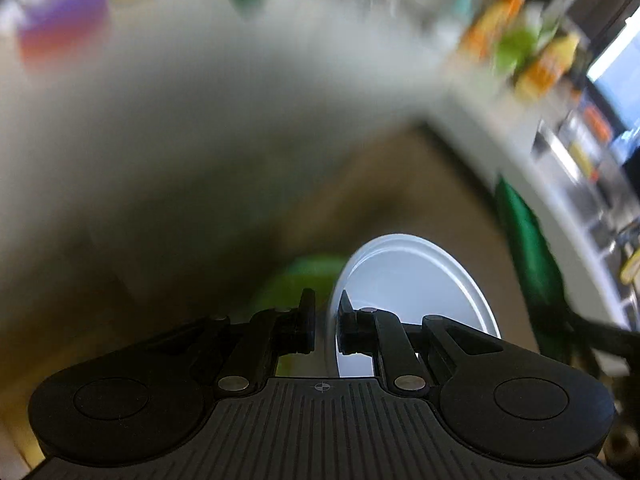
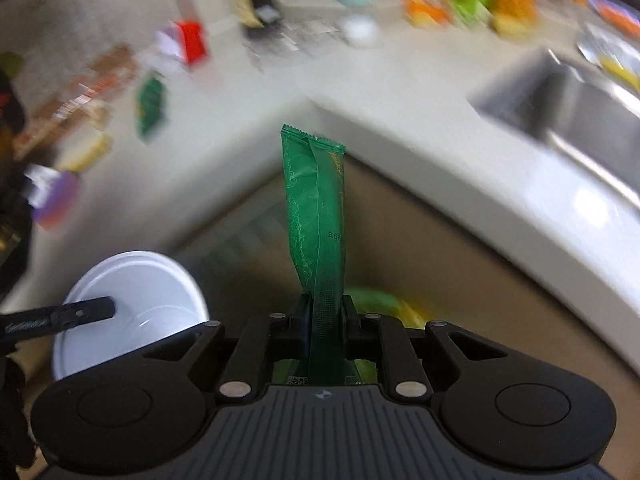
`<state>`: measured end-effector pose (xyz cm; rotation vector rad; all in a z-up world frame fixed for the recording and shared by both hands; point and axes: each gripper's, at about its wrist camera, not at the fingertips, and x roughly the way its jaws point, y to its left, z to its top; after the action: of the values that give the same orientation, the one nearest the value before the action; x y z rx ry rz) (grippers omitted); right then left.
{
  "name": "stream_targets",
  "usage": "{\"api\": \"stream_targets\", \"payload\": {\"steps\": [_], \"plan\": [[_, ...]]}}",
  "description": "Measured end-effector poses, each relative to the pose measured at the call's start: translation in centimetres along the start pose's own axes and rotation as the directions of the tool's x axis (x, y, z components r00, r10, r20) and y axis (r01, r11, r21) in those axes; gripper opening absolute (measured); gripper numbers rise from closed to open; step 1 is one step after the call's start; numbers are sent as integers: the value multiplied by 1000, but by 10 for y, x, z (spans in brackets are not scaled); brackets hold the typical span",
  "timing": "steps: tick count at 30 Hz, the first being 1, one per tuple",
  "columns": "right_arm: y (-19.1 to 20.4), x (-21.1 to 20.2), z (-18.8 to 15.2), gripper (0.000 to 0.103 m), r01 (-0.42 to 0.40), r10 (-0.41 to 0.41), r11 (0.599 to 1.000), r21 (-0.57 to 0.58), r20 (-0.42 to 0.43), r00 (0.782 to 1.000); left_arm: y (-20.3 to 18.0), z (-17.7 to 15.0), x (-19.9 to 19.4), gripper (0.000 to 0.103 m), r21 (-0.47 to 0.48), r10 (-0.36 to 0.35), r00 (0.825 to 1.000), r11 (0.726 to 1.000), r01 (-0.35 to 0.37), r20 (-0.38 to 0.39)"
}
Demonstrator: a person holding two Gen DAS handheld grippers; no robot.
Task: Collect trash
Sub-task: 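Lower both grippers into the green-lined bin and release the bowl and wrapper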
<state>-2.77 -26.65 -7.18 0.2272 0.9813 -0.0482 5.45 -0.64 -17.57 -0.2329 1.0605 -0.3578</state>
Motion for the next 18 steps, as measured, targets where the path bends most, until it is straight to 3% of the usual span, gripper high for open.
{"api": "stream_targets", "payload": {"steps": [6, 11, 15, 17, 18], "plan": [[-63, 21, -81, 14, 76, -60, 991, 110, -144, 988, -3, -36, 150, 13, 5, 84, 978, 996, -85, -192], [-106, 70, -140, 14, 161, -92, 963, 215, -295, 951, 9, -55, 269, 13, 28, 190, 939, 981, -190, -288], [-121, 99, -163, 14, 171, -96, 961, 216, -319, 943, 15, -72, 338, 14, 112, 282, 903, 959, -259, -324], [-124, 110, -170, 14, 175, -101, 963, 204, -325, 940, 25, -78, 360, 13, 93, 255, 906, 967, -238, -337], [-124, 116, -173, 14, 181, -108, 963, 199, -332, 937, 30, -79, 368, 18, 76, 227, 912, 974, -215, -341]]}}
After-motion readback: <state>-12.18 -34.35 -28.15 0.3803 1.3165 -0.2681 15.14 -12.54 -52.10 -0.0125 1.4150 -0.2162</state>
